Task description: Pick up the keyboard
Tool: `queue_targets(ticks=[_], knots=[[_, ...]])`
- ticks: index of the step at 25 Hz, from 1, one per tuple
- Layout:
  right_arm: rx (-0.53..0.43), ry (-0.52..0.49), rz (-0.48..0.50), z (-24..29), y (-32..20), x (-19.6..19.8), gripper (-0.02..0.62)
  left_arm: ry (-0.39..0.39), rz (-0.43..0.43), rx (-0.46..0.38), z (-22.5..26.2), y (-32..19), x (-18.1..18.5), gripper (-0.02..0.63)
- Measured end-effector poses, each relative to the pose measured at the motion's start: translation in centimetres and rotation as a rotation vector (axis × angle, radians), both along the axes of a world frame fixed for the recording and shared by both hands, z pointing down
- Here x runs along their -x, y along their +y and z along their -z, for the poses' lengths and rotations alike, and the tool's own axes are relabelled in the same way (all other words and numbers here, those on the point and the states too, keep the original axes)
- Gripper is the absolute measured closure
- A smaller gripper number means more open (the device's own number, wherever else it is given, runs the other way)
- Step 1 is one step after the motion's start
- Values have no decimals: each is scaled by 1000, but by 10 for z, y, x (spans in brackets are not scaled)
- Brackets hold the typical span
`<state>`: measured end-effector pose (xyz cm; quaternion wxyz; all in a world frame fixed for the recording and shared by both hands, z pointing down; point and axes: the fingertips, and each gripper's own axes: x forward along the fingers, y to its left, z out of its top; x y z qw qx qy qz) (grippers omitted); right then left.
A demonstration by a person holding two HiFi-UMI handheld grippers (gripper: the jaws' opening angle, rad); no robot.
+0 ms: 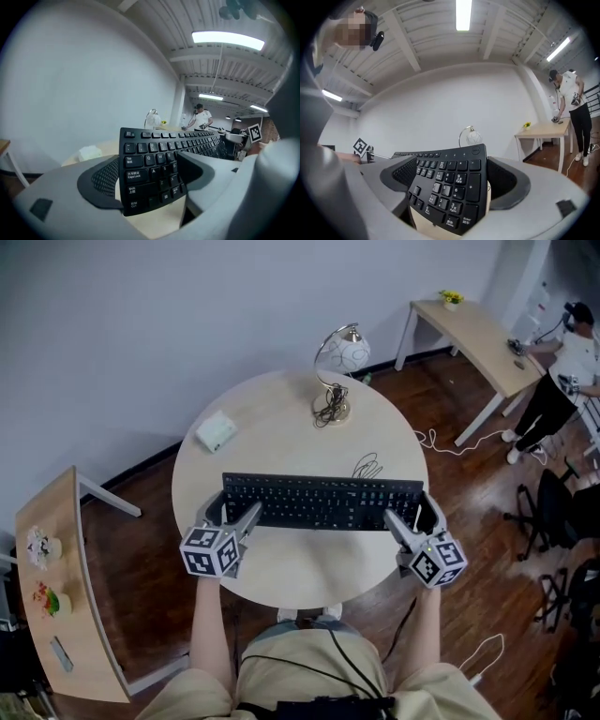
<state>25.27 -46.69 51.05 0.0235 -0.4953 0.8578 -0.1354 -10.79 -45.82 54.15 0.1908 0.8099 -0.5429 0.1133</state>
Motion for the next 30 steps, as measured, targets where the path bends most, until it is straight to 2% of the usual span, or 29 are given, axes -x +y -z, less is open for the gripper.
queue_targets(ticks=[5, 12, 16, 21, 30], knots=[[-162, 12, -16, 73, 3, 5, 119, 34, 34, -150, 60, 5, 6, 229], [-339, -9, -50, 151, 17, 9, 120, -14, 78, -371, 148, 11, 13, 229], [-424, 4, -77, 191, 28, 4, 120, -15, 84, -451, 181, 21, 9, 229], [-474, 18, -95, 209, 37, 1, 121, -12, 78, -480, 196, 26, 6, 229], [-465, 52, -103, 204, 40, -5, 123, -18, 81, -480, 194, 28, -2, 229]])
